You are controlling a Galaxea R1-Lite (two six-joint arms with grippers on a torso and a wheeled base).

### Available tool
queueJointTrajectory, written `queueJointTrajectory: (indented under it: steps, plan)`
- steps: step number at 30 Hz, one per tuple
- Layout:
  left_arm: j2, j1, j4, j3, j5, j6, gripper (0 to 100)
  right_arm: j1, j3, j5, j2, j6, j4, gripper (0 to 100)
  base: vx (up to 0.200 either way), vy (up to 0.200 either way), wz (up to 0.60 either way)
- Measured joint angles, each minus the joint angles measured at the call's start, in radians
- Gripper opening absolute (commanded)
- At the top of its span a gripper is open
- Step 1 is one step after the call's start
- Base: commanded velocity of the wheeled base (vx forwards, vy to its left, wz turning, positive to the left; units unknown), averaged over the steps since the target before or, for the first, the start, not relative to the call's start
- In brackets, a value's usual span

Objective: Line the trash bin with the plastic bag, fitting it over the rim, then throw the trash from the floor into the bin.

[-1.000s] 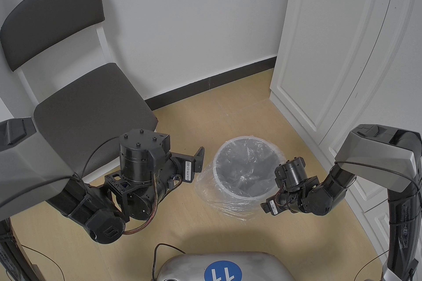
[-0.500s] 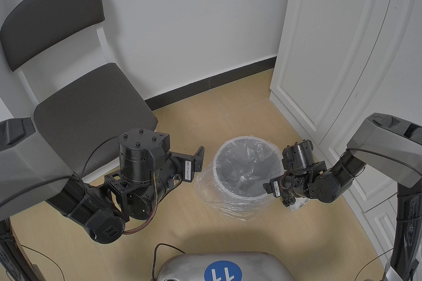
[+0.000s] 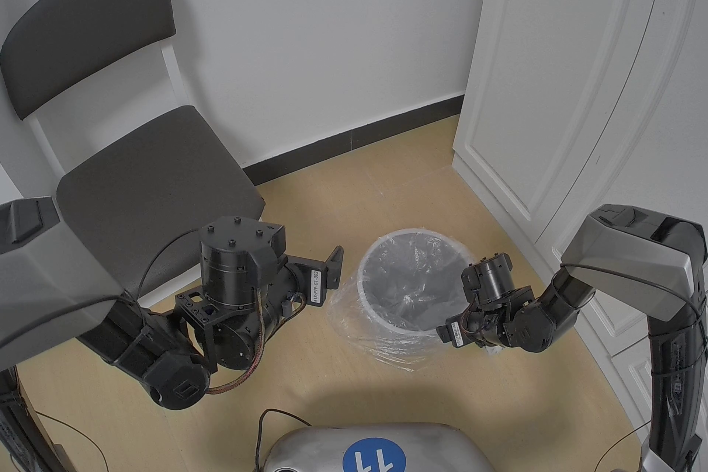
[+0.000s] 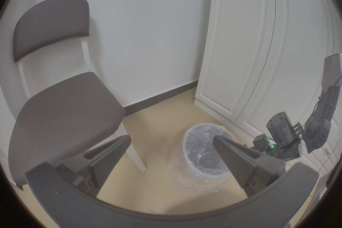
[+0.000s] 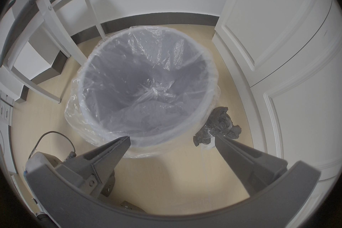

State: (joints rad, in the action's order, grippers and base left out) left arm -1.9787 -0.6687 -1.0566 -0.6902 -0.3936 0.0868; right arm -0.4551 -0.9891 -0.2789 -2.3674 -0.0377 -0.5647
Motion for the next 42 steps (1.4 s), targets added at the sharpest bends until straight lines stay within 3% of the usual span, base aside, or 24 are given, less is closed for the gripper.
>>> queueJointTrajectory:
  steps: [25, 42]
  plan:
    - [-0.001, -0.004, -0.027, 0.006, 0.0, -0.001, 100, -0.027, 0.021, 0.007, -0.035, 0.004, 0.0, 100, 0.0, 0.0, 0.0]
    - [-0.002, -0.004, -0.028, 0.005, 0.0, -0.001, 100, 0.02, -0.072, 0.024, -0.13, -0.02, 0.002, 100, 0.0, 0.0, 0.0]
